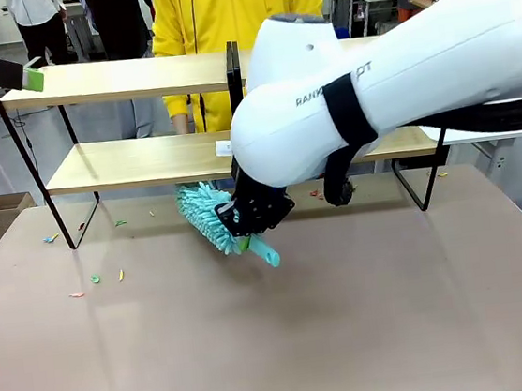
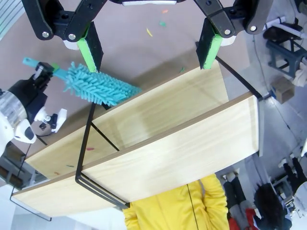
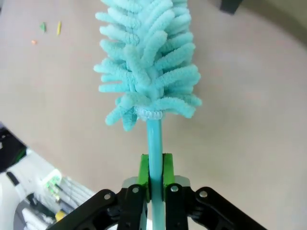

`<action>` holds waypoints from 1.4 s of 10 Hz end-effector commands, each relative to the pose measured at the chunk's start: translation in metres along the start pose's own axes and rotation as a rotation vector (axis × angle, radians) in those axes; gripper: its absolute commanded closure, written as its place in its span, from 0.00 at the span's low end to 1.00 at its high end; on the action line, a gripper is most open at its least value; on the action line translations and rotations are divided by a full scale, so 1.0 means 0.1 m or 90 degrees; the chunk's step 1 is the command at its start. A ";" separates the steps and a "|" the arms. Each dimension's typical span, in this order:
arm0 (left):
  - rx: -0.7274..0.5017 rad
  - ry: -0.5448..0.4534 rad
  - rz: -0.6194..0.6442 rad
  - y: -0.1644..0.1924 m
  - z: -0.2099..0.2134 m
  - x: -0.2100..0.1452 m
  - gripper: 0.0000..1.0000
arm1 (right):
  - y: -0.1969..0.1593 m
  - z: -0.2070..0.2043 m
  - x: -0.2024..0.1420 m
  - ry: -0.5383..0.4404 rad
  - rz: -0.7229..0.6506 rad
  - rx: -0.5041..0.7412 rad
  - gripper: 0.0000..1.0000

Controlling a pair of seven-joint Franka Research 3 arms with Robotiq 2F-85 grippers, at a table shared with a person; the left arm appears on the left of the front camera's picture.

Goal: Clean the shelves.
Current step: Clean another randomly selected level of the Shelf with the Duster.

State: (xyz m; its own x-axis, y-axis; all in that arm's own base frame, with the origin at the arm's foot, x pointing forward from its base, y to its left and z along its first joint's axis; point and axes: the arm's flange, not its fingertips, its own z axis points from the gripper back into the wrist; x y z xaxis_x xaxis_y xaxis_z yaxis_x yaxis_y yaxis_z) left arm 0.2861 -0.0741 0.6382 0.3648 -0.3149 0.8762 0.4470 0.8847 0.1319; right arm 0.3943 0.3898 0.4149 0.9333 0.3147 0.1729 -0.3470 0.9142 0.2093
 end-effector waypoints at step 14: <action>0.004 -0.001 0.000 0.00 0.01 0.00 0.00 | 0.87 -0.71 0.83 -0.019 0.002 0.032 0.87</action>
State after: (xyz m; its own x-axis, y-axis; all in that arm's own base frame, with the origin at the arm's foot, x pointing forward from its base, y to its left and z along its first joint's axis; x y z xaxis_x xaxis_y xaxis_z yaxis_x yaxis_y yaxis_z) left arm 0.2861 -0.0741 0.6383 0.3647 -0.3149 0.8763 0.4471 0.8847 0.1319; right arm 0.4384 0.5059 0.3746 0.9381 0.2729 0.2131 -0.3240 0.9091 0.2619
